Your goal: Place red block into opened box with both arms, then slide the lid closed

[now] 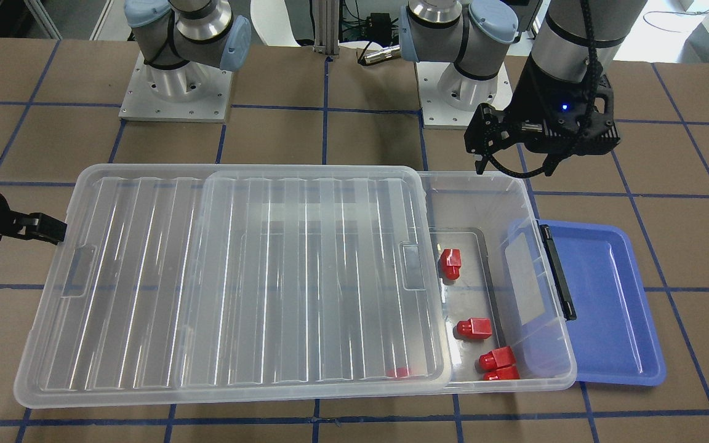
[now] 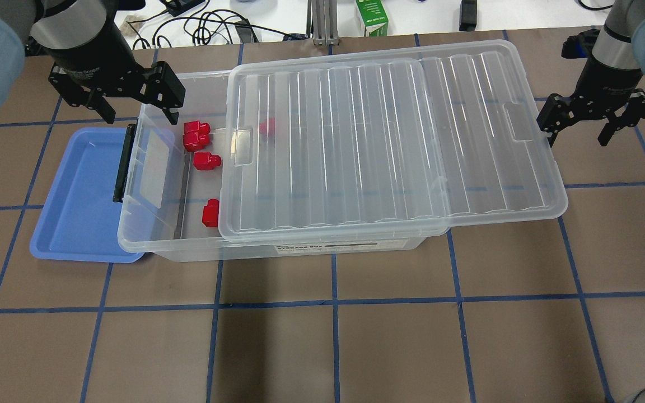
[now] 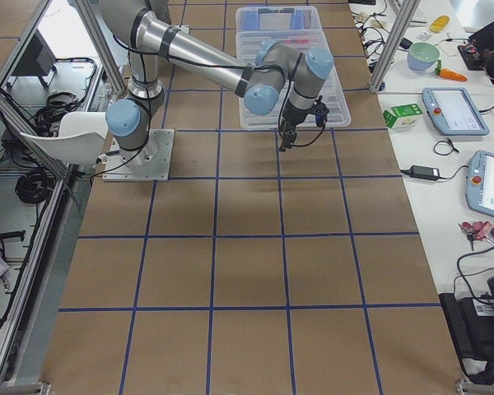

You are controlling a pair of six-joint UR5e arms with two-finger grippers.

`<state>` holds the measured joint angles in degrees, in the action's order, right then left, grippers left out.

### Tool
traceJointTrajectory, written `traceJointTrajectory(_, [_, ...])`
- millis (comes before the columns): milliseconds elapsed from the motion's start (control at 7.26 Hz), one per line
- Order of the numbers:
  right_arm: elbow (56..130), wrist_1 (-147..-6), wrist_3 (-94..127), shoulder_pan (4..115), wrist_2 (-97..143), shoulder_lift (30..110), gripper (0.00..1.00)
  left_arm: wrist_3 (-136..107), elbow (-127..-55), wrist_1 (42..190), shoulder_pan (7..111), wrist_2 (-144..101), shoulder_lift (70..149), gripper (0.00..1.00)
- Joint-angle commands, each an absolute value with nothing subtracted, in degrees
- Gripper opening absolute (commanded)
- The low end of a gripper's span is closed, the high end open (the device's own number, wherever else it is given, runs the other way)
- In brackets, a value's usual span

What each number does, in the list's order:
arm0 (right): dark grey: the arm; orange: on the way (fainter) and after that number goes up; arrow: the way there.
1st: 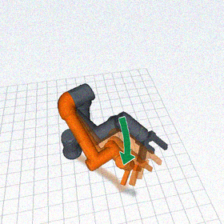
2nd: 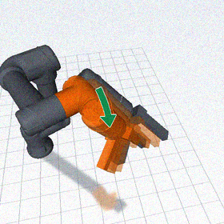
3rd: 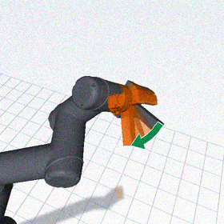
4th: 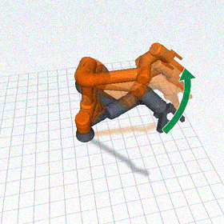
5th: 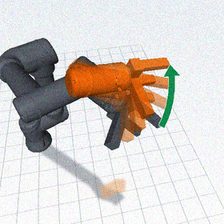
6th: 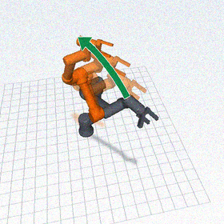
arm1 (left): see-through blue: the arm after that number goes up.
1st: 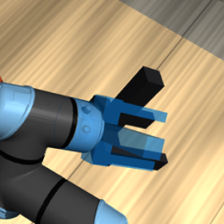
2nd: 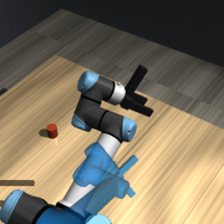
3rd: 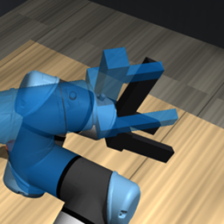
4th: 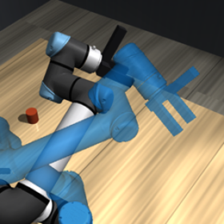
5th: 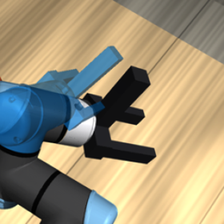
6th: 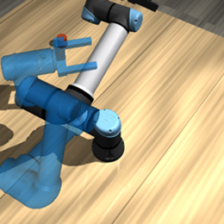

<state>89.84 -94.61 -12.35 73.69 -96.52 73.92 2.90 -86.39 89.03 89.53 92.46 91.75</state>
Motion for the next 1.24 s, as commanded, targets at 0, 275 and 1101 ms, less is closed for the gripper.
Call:
traceJointTrajectory(0, [90.0, -94.4, -9.5, 76.0, -94.8, 73.9, 1.00, 2.9, -86.4, 89.0, 89.6, 92.5, 91.8, 1.00])
traceJointTrajectory(275, [90.1, -93.9, -4.1, 79.3, -94.8, 73.9, 1.00, 2.9, -86.6, 89.0, 89.6, 92.5, 91.7, 1.00])
traceJointTrajectory(1101, [90.1, -93.5, 4.5, 84.5, -92.5, 73.9, 1.00, 2.8, -86.7, 89.2, 89.7, 92.5, 91.6, 1.00])
